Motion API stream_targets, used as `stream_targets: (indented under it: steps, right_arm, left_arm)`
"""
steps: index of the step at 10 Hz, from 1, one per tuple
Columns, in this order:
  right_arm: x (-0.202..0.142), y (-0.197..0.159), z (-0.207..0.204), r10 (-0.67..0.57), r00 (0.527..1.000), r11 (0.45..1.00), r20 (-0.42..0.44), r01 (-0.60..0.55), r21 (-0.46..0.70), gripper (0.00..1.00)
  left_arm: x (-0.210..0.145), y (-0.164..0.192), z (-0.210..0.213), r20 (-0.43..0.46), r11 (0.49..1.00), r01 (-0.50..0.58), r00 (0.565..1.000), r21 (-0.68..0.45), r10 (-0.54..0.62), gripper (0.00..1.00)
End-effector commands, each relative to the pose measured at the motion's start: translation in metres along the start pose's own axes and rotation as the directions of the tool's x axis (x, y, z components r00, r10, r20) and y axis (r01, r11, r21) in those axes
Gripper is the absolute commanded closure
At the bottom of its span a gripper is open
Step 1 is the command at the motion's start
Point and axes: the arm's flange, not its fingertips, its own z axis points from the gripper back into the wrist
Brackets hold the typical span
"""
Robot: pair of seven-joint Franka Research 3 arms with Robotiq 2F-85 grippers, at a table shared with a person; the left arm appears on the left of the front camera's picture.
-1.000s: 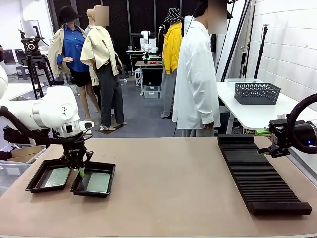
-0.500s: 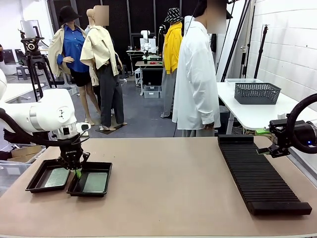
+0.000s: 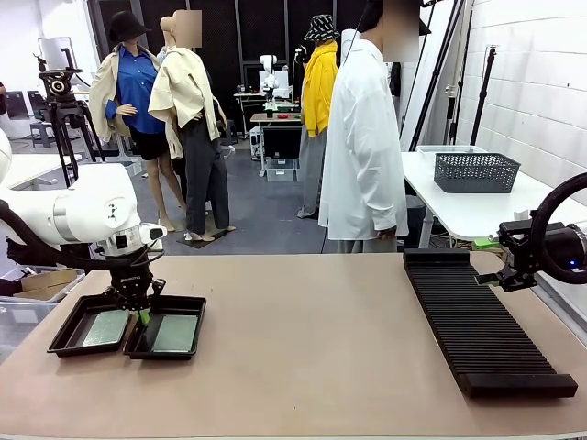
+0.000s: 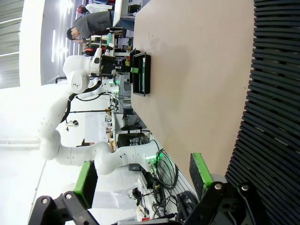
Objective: Inspect and transfer BCBs to ESD trays.
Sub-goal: Pick up the ESD tray and place it on the left side of the table.
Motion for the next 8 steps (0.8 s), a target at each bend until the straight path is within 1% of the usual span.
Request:
stream_targets:
  steps: [1,2,3,4,5,7,8]
  right_arm:
    - [-0.001,0.001,-0.001,-0.001,1.000,1.000,0.003,0.001,-0.004,0.00]
    - [-0.001,0.001,-0.001,-0.001,1.000,1.000,0.003,0.001,-0.004,0.00]
    - [-0.001,0.001,-0.001,-0.001,1.000,1.000,0.003,0.001,-0.004,0.00]
    - [-0.001,0.001,-0.001,-0.001,1.000,1.000,0.003,0.001,-0.004,0.00]
    - [-0.001,0.001,-0.001,-0.001,1.000,1.000,0.003,0.001,-0.004,0.00]
    - [-0.001,0.001,-0.001,-0.001,1.000,1.000,0.003,0.001,-0.004,0.00]
    - [-0.001,0.001,-0.001,-0.001,1.000,1.000,0.003,0.001,-0.004,0.00]
  left_arm:
    - [0.002,0.005,-0.003,0.025,1.000,0.011,1.000,0.020,-0.011,1.00]
    - [0.002,0.004,-0.002,0.022,1.000,0.012,1.000,0.017,-0.012,0.95]
    - [0.001,0.002,0.000,0.005,1.000,0.027,1.000,-0.016,-0.027,0.85]
    - [-0.002,-0.001,0.004,0.007,0.999,0.029,1.000,-0.041,-0.028,0.70]
    - [-0.004,-0.004,0.009,0.006,0.998,0.024,1.000,-0.061,-0.023,0.53]
    - [-0.008,-0.009,0.019,0.004,0.996,0.018,1.000,-0.083,-0.018,0.14]
    - [-0.012,-0.012,0.024,0.004,0.996,0.015,1.000,-0.084,-0.015,0.00]
